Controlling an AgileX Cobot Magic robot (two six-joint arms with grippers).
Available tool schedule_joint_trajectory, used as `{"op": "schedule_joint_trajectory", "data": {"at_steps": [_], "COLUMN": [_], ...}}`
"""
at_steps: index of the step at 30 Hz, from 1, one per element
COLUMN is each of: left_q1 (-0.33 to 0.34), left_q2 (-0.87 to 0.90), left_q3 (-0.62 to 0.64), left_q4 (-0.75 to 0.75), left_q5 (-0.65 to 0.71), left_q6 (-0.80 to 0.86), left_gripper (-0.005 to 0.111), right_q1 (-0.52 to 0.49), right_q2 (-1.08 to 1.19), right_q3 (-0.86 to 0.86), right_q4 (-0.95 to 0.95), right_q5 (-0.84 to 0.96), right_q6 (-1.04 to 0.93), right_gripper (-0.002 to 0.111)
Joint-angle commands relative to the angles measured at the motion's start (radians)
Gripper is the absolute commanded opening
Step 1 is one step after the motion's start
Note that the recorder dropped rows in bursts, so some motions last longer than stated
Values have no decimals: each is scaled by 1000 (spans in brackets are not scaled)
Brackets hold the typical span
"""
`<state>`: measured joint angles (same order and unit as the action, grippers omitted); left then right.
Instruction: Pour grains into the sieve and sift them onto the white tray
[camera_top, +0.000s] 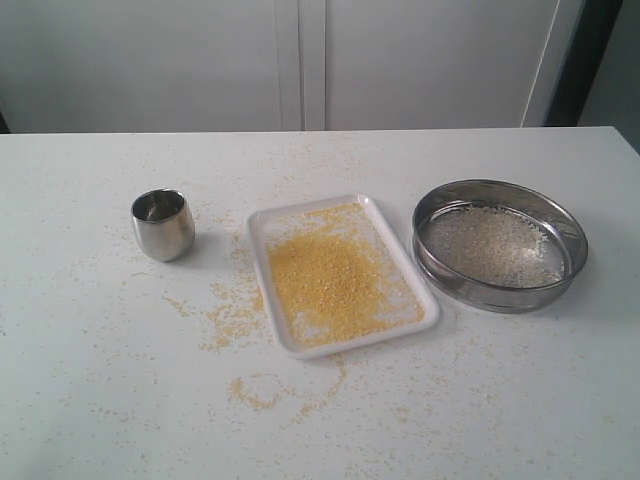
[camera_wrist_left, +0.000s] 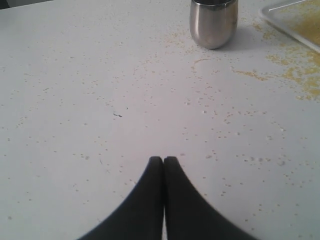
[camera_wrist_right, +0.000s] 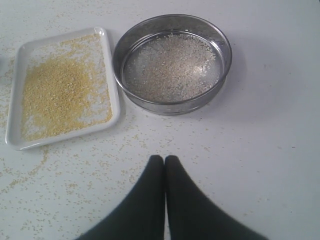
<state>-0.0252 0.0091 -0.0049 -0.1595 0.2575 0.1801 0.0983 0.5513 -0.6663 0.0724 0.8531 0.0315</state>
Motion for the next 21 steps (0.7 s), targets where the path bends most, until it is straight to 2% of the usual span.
{"op": "schedule_joint_trajectory", "data": {"at_steps": [1,7,21], "left_q1": [17,47,46], "left_q2": [-9,-9,-9], "left_q3": [5,5,5], "left_q4": [7,11,11], "left_q5": [-19,-17,-17], "left_q6": [7,21,25], "left_gripper": [0,0,0], "right_q1": [1,1,1], "right_q2": [-5,-5,-5], "right_q3": [4,4,4], "right_q4": [2,4,4], "right_q5": [-9,-9,-9], "right_q6": [-1,-1,-1], "right_gripper": [0,0,0]}}
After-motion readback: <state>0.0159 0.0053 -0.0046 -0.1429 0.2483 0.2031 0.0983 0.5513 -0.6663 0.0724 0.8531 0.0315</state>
